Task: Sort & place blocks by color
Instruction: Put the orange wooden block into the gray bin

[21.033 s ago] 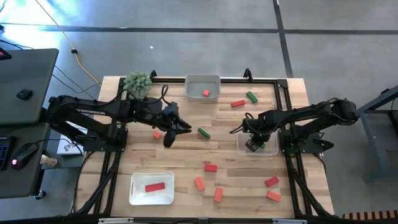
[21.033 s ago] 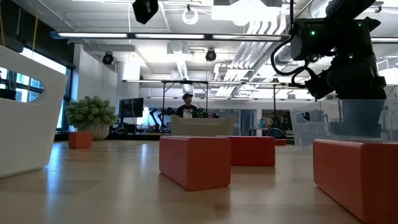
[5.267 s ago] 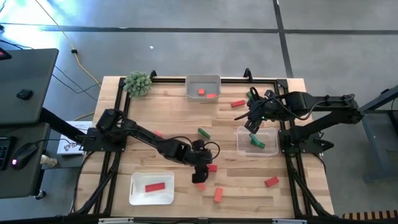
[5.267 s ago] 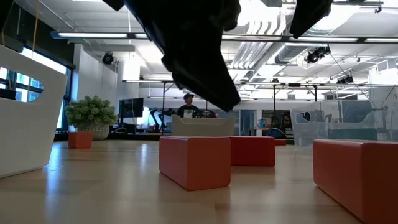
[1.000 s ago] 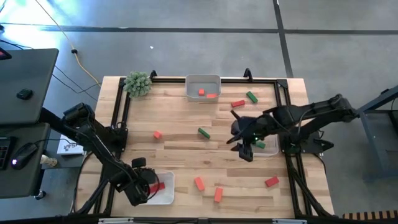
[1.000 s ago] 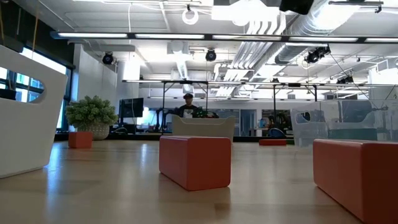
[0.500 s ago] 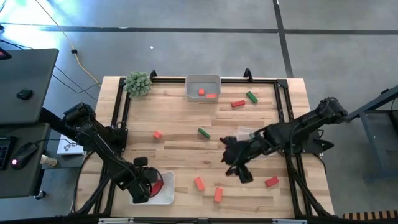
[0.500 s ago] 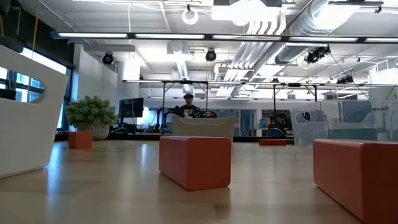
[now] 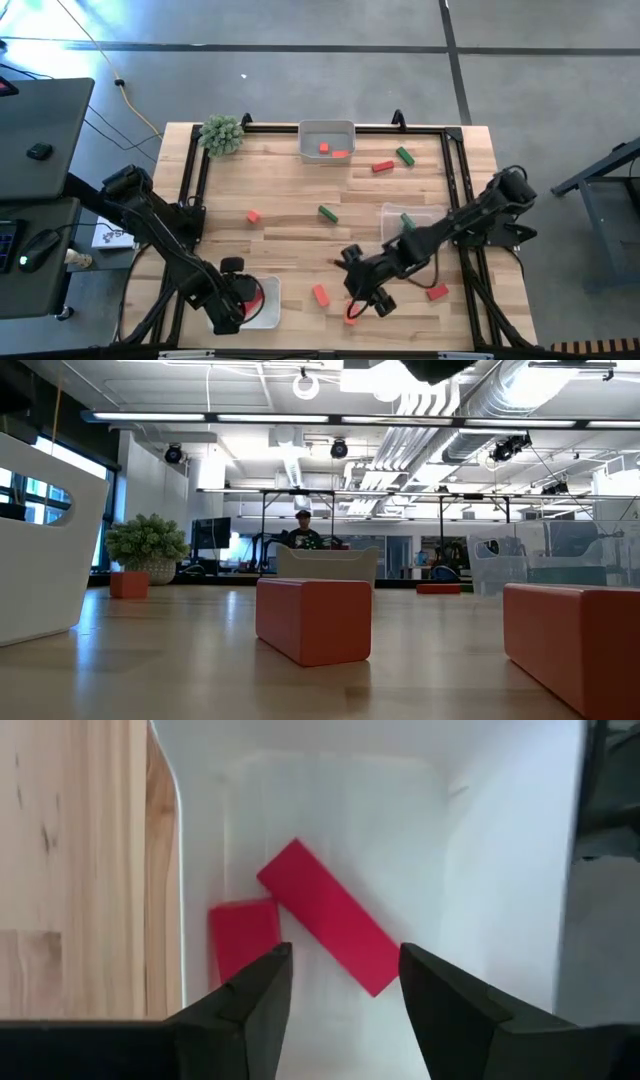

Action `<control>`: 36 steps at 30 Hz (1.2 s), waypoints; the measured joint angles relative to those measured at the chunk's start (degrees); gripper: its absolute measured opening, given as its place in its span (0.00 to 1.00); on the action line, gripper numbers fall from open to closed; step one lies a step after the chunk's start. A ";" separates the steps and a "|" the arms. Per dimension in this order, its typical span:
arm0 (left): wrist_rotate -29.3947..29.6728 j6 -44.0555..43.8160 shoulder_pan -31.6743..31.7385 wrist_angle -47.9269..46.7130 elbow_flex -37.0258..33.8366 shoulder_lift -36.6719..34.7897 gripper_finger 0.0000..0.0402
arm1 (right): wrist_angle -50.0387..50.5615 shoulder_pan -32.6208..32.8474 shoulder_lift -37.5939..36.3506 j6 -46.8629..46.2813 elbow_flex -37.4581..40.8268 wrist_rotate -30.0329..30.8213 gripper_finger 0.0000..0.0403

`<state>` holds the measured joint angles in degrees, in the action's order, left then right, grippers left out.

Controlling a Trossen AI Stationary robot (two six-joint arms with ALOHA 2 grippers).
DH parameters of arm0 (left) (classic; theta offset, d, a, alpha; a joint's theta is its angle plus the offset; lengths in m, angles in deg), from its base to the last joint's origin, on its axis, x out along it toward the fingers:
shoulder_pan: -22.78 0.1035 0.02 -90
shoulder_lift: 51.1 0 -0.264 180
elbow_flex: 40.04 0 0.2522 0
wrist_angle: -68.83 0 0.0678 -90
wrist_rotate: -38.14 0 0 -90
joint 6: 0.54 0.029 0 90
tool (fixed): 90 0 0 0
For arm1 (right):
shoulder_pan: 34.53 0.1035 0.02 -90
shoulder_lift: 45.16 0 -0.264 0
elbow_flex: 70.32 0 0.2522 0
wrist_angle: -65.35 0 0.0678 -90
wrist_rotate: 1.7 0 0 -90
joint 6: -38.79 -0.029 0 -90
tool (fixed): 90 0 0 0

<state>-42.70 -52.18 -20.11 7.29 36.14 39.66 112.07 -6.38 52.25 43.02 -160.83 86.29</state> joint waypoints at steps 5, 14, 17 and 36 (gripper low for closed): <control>0.34 1.29 0.02 -0.72 2.32 0.00 0.43 | -1.93 0.96 4.25 6.13 0.00 -0.54 0.54; 0.49 1.31 0.02 -2.86 5.08 -0.02 0.43 | -2.33 2.40 8.42 17.11 0.00 -1.91 0.54; 0.49 1.12 0.02 -2.97 5.41 -0.02 0.43 | -2.47 2.40 9.52 18.36 0.00 -3.07 0.54; 0.47 -0.19 -0.01 -2.96 5.44 -0.02 0.43 | -4.84 2.40 16.16 21.79 0.00 -5.20 0.54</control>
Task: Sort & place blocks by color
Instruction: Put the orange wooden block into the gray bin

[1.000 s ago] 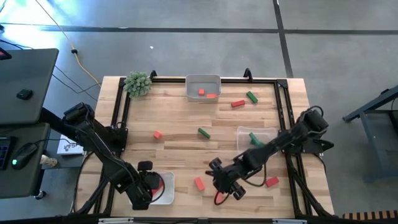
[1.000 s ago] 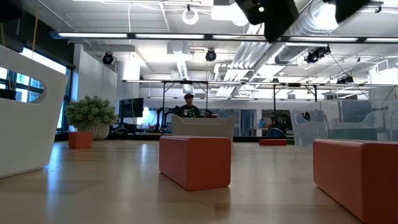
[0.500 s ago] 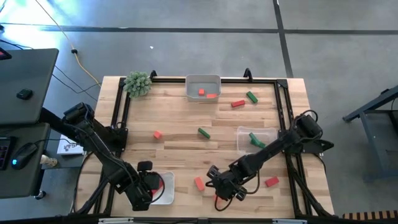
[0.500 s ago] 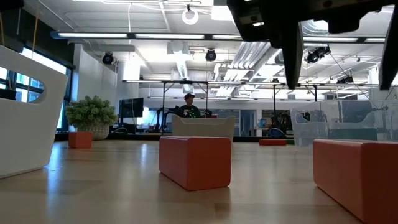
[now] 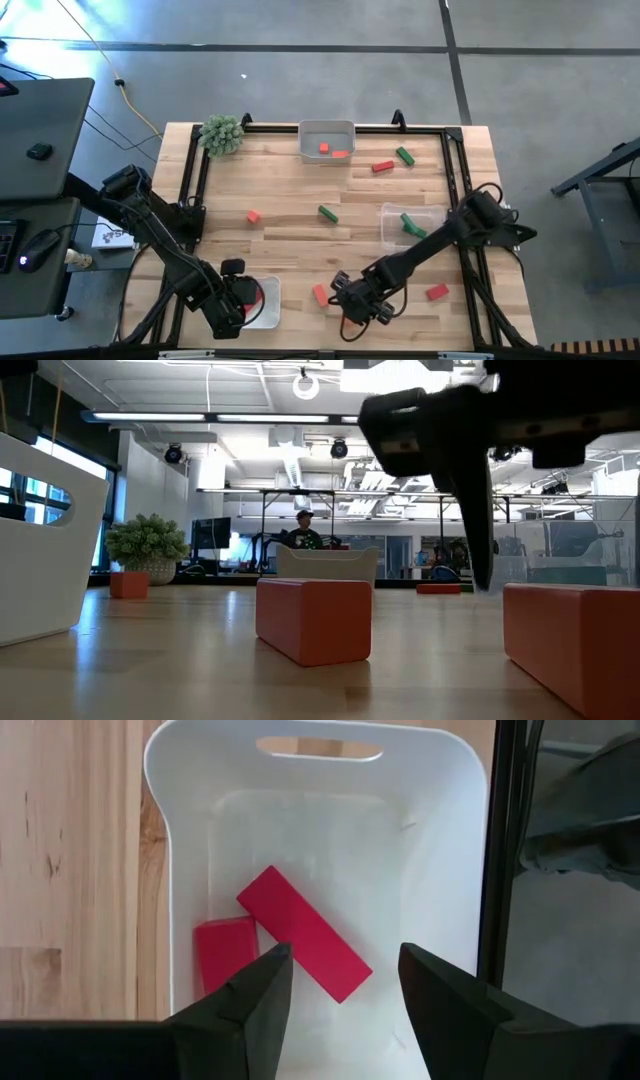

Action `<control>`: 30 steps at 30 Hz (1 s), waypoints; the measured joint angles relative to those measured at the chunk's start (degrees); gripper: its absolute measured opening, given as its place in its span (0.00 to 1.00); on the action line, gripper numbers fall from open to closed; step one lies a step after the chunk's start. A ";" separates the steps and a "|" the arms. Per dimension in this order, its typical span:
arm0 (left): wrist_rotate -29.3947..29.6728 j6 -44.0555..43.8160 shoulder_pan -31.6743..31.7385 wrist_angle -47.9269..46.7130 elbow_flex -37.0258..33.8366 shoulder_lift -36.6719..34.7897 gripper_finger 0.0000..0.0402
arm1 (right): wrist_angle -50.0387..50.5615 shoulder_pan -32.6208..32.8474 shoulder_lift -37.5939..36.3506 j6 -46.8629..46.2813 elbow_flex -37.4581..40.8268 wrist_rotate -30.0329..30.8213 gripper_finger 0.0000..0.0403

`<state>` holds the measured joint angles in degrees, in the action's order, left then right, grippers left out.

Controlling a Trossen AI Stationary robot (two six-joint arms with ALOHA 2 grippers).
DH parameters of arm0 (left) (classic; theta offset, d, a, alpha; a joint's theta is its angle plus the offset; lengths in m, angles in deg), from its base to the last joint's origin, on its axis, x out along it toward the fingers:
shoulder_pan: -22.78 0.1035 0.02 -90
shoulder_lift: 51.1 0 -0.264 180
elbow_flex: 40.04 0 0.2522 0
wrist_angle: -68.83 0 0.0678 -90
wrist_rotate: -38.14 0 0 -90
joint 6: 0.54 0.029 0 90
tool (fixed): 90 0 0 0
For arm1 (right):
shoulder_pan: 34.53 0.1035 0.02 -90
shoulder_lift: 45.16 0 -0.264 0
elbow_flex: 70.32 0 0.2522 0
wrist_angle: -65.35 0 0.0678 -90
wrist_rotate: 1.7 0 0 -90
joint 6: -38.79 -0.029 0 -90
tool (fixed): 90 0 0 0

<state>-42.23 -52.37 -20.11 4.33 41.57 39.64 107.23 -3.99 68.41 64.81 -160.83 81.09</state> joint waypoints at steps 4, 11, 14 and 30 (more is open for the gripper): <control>0.00 0.00 0.00 0.00 0.00 0.00 0.43 | 0.06 -0.21 1.35 0.00 0.00 0.29 0.54; 0.02 0.23 0.00 0.00 0.00 0.00 0.43 | 0.00 -0.22 2.06 -0.01 0.00 0.31 0.49; 0.04 1.06 0.16 0.00 0.00 0.00 0.43 | -0.10 -0.22 2.06 -0.45 0.00 0.31 0.39; -2.78 2.63 2.43 0.27 0.00 -1.56 0.43 | 1.37 0.30 1.05 -14.10 -1.55 4.58 0.27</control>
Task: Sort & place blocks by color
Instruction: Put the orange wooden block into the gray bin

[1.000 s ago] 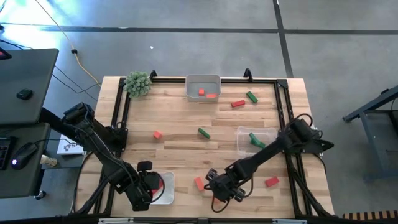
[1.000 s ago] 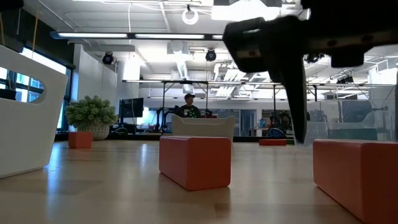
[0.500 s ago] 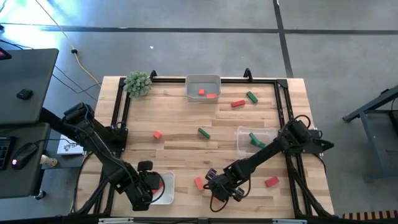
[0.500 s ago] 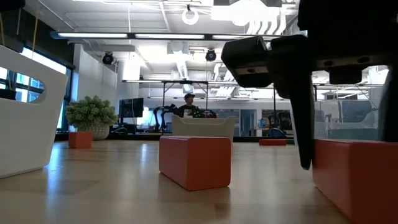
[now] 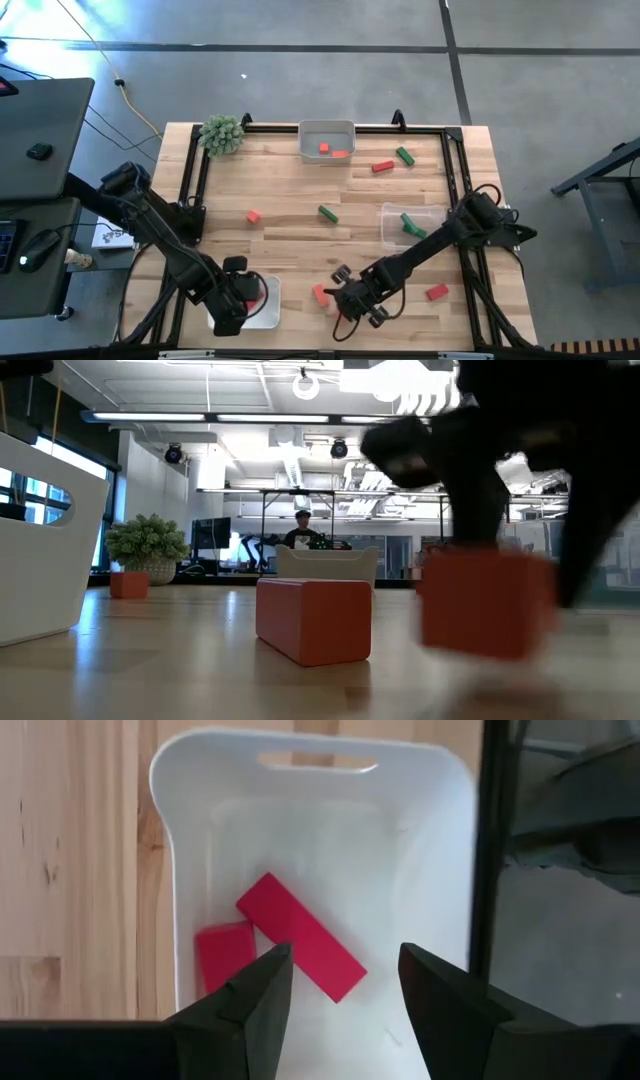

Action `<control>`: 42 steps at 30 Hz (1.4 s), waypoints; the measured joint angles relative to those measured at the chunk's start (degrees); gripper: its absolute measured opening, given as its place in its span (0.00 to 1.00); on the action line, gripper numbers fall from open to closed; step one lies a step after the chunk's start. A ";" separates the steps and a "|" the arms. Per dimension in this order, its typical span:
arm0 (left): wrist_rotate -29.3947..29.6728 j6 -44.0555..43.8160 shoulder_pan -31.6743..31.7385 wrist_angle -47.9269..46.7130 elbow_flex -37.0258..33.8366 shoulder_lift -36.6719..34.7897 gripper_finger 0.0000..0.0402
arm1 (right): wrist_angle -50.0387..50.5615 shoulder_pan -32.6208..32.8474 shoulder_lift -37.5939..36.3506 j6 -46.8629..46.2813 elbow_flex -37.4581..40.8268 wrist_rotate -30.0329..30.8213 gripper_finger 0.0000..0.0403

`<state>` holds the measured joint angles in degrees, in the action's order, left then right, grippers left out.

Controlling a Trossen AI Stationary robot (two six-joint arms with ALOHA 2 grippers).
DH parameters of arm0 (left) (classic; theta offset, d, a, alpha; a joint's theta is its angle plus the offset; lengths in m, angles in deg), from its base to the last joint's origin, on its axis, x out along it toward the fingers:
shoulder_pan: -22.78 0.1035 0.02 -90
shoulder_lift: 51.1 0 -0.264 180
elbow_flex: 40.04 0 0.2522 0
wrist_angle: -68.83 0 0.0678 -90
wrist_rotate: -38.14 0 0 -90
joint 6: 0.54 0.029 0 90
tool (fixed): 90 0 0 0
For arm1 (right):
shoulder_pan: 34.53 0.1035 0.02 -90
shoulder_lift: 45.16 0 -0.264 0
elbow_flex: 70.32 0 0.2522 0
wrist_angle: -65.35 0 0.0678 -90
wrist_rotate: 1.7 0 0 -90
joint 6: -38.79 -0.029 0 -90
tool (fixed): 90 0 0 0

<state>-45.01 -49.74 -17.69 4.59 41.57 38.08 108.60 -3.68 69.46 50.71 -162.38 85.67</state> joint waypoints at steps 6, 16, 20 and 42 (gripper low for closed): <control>3.42 1.46 0.69 0.37 0.00 -4.63 0.43 | 4.89 0.48 -0.39 -4.35 -5.98 4.80 0.27; 13.59 1.84 8.01 0.91 0.00 -13.19 0.43 | 13.60 -1.39 -0.37 -4.53 -13.60 16.36 0.27; 13.74 4.17 12.72 1.00 0.00 -15.82 0.43 | 14.63 -3.16 -0.37 -4.41 -14.95 18.50 0.27; -6.43 13.54 44.35 0.39 0.00 -19.16 0.60 | 21.54 -18.15 -0.39 8.37 -25.66 26.29 0.27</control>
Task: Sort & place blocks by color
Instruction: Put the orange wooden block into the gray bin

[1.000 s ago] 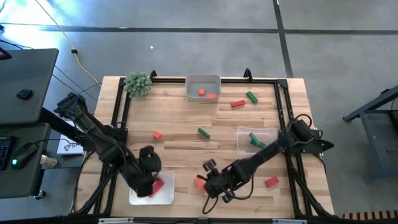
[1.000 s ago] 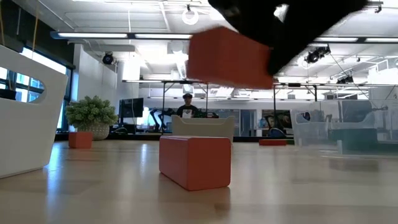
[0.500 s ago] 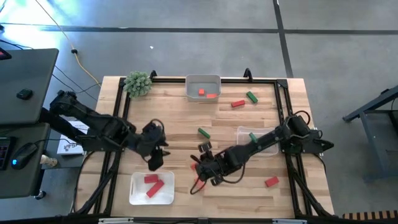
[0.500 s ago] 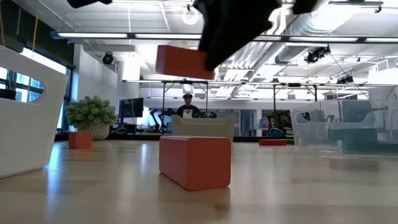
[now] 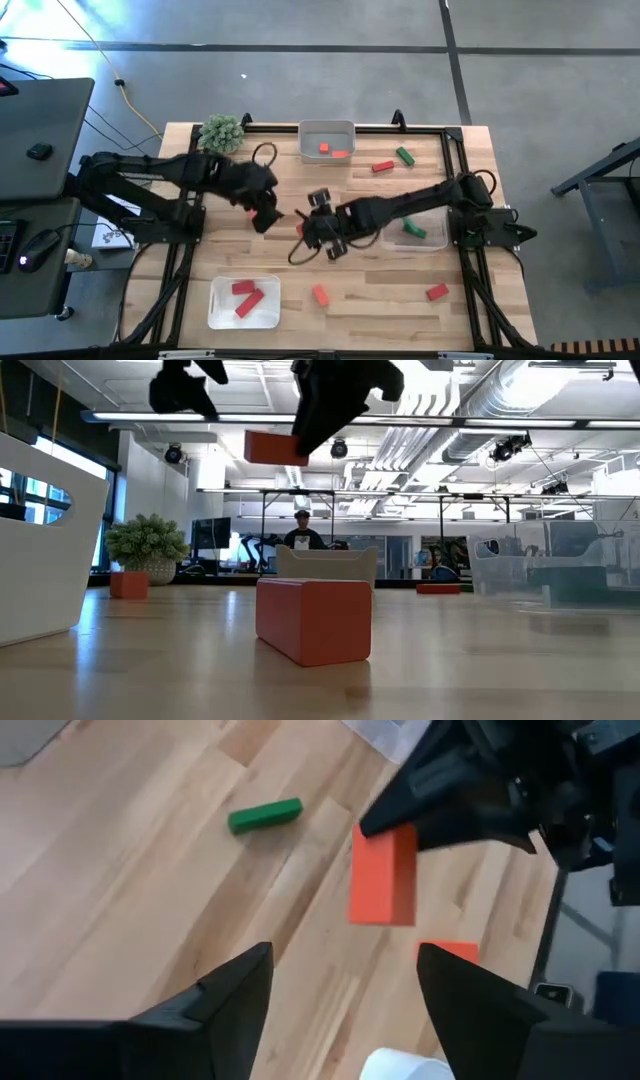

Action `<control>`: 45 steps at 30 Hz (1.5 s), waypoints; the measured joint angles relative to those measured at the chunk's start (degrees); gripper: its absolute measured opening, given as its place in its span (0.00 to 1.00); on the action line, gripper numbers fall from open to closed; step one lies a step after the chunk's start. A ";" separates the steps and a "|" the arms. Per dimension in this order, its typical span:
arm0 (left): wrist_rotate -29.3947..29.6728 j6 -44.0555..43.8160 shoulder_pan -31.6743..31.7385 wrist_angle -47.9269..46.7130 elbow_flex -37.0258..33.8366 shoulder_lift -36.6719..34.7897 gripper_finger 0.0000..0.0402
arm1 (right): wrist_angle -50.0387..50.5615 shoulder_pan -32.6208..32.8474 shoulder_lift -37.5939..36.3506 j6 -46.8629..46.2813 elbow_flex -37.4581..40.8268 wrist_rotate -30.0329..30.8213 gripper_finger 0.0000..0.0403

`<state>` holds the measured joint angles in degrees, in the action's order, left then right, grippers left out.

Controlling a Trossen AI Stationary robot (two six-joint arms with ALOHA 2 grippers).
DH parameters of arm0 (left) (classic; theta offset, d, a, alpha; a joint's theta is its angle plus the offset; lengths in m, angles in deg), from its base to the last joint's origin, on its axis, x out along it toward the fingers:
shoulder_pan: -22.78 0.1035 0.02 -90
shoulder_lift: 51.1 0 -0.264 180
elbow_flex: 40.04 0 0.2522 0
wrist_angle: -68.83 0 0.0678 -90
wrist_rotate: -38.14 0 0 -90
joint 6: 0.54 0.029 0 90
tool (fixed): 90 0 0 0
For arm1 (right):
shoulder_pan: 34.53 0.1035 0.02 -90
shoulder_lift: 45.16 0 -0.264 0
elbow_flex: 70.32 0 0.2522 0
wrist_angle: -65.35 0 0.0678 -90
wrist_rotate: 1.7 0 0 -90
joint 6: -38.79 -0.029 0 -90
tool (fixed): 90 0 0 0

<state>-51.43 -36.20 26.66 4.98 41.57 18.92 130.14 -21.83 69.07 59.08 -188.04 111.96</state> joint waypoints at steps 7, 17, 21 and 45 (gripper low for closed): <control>-10.97 0.14 10.18 0.20 0.00 0.10 0.59 | 2.25 -4.55 0.00 6.14 -3.35 -0.19 0.27; -12.17 -2.67 17.69 0.96 0.00 0.48 0.59 | 0.32 -9.06 0.00 10.84 -6.66 -2.47 0.27; -13.05 -3.14 19.17 2.43 0.00 0.48 0.59 | -3.42 -10.59 0.00 11.72 -7.08 -2.47 0.27; -15.88 -3.65 25.28 7.98 0.00 0.48 0.59 | -10.22 -15.75 -1.43 13.23 -7.08 -2.96 0.27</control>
<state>-67.31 -39.85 51.94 12.96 41.57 19.40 119.92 -37.58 67.64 72.31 -195.13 108.99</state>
